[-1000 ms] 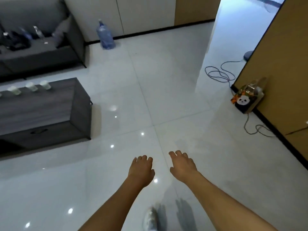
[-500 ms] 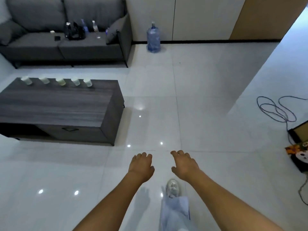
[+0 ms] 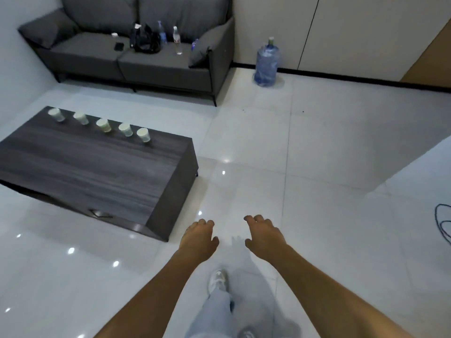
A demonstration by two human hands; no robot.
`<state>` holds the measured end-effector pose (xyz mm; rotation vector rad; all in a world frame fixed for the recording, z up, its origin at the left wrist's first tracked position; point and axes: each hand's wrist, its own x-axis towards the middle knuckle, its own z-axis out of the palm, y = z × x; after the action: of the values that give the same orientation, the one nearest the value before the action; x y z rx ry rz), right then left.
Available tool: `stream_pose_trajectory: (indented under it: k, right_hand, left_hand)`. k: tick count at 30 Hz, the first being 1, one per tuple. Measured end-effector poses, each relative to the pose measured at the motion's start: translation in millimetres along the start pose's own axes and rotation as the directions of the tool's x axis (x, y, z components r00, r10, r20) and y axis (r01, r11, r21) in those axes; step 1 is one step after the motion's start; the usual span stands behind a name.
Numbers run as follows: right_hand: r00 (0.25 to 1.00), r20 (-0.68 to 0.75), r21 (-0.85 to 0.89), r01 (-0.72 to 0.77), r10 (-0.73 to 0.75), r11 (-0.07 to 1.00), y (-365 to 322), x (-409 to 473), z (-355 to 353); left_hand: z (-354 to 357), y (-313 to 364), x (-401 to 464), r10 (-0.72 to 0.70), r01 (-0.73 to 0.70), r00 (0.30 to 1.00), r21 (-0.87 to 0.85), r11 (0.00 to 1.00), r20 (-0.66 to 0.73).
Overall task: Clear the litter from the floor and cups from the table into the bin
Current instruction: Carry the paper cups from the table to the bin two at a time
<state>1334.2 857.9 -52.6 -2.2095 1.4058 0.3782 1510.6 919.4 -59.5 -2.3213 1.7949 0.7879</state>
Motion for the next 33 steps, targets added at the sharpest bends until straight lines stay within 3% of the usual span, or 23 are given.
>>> stream_pose_trajectory:
  k: [19, 26, 33]
  right_hand:
    - [0.992, 0.070, -0.077, 0.115, -0.110, 0.990, -17.0, 408.3, -216.5]
    - [0.964, 0.132, -0.176, 0.253, -0.231, 0.951, -21.9, 569.6, -304.2]
    - [0.905, 0.217, -0.235, 0.411, -0.364, 0.881, -76.1, 701.4, -365.2]
  left_hand:
    - [-205.0, -52.3, 383.7, -0.133, 0.134, 0.991, -0.084, 0.987, 0.013]
    - [-274.7, -60.2, 509.5, -0.286, 0.286, 0.958, -0.209, 0.935, 0.030]
    - [-327.6, -101.1, 591.8, -0.454, 0.435, 0.891, -0.323, 0.841, 0.017]
